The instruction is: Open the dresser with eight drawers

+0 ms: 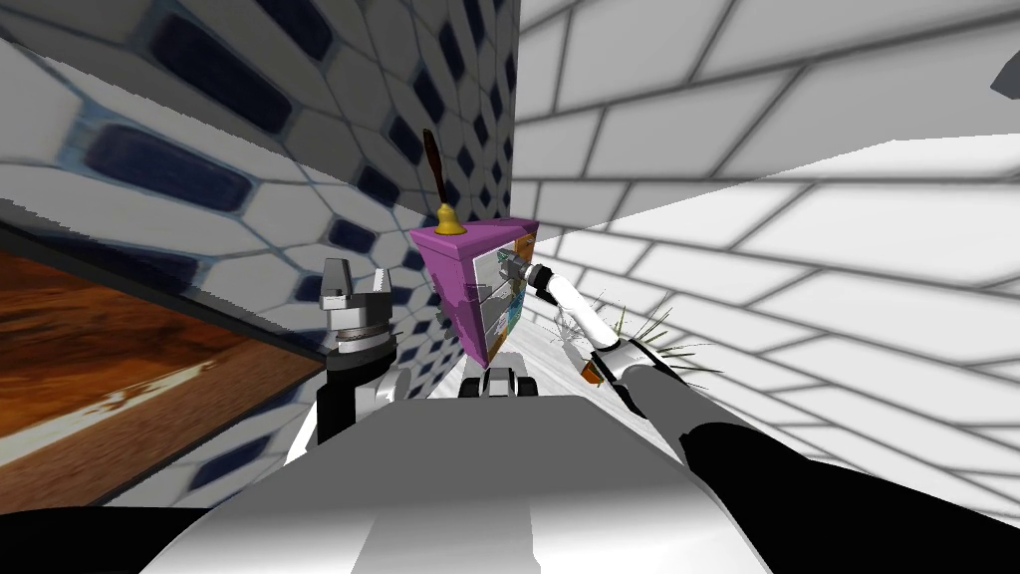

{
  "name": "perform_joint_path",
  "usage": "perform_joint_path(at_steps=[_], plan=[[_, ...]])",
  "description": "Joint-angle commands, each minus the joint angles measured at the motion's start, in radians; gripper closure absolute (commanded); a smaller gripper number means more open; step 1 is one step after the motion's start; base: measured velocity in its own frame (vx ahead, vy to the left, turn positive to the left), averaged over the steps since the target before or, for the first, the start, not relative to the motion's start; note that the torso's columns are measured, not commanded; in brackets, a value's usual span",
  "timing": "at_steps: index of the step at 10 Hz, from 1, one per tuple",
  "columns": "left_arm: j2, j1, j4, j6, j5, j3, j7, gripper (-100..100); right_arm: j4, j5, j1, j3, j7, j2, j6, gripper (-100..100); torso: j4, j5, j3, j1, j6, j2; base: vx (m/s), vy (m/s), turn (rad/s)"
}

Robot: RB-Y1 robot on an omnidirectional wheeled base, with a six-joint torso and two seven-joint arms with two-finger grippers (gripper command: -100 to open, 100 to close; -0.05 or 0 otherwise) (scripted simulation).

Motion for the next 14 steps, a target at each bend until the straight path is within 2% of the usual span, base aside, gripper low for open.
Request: perform_joint_path(at_steps=[1,8,11,12,14], plan=[[0.0,0.0,0.0,0.0,0.0,0.0,0.0,0,-0.004,0.011,-0.027,-0.004,-0.01,-0.031,-0.05,-100,0.0,0.0,0.0,0.0,0.0,0.0,0.011,0.037,-0.04],[0.0,0.0,0.0,0.0,0.0,0.0,0.0,0,-0.007,0.036,-0.099,-0.014,-0.037,-0.113,-0.181,-100,0.0,0.0,0.0,0.0,0.0,0.0,0.008,0.039,-0.043],[0.0,0.0,0.0,0.0,0.0,0.0,0.0,0,-0.004,0.037,-0.098,-0.014,-0.037,-0.108,-0.173,-100,0.0,0.001,-0.001,0.004,0.0,-0.002,0.024,0.056,0.005],[0.0,0.0,0.0,0.0,0.0,0.0,0.0,0,-0.004,0.037,-0.098,-0.014,-0.037,-0.109,-0.173,100,-0.001,0.001,-0.001,0.002,-0.001,-0.001,-0.002,0.003,-0.016],[0.0,0.0,0.0,0.0,0.0,0.0,0.0,0,-0.013,0.029,-0.098,-0.016,-0.038,-0.112,-0.178,100,0.004,-0.001,0.001,-0.005,0.0,0.003,-0.064,-0.125,-0.028]])
